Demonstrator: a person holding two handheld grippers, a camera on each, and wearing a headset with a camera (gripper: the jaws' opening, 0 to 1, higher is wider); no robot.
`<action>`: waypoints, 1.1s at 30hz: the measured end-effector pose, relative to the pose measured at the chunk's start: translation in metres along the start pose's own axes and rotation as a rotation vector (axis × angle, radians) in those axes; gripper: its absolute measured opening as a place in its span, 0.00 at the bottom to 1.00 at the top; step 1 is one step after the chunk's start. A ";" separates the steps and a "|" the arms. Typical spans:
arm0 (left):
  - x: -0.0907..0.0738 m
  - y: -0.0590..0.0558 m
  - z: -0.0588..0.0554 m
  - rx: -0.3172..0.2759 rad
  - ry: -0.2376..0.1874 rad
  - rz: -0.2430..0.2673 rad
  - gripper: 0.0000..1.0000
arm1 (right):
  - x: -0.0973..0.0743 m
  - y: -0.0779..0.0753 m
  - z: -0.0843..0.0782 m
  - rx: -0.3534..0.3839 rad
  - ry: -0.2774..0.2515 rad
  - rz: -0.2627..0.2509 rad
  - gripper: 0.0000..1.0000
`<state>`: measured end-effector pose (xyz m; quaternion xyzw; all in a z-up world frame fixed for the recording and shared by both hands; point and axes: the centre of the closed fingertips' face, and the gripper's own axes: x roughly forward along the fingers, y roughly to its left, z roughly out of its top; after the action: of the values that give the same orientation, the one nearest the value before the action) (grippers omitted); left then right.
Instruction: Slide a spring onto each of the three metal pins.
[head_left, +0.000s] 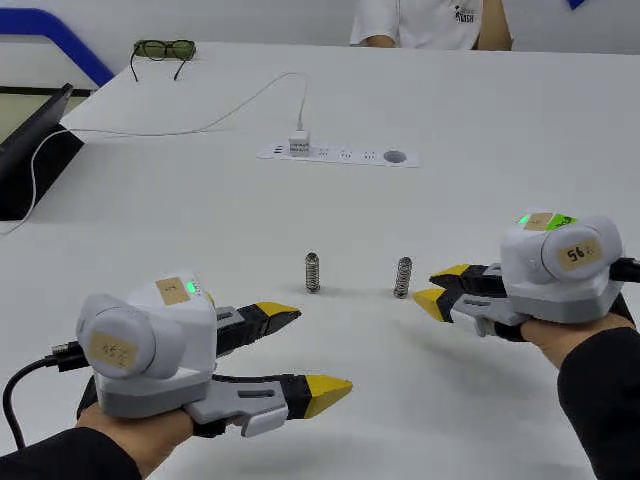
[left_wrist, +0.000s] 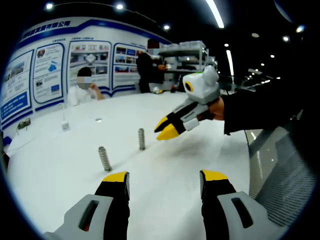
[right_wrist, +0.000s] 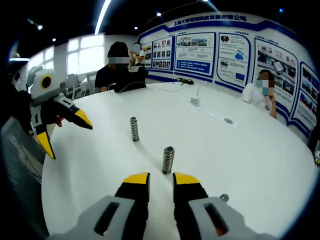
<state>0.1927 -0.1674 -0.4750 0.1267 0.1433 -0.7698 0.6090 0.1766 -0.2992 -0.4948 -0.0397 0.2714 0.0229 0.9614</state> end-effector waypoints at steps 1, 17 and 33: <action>0.000 0.000 0.000 0.001 0.000 -0.001 0.58 | -0.003 0.001 -0.001 -0.004 0.004 0.003 0.19; 0.004 -0.003 0.004 0.014 0.005 -0.017 0.57 | -0.054 -0.001 -0.031 -0.036 0.052 0.002 0.20; 0.002 -0.004 0.003 0.016 0.014 -0.020 0.56 | -0.063 -0.048 -0.052 0.016 0.038 -0.078 0.19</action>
<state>0.1883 -0.1698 -0.4724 0.1353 0.1427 -0.7762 0.5991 0.0987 -0.3532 -0.5029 -0.0428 0.2883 -0.0174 0.9564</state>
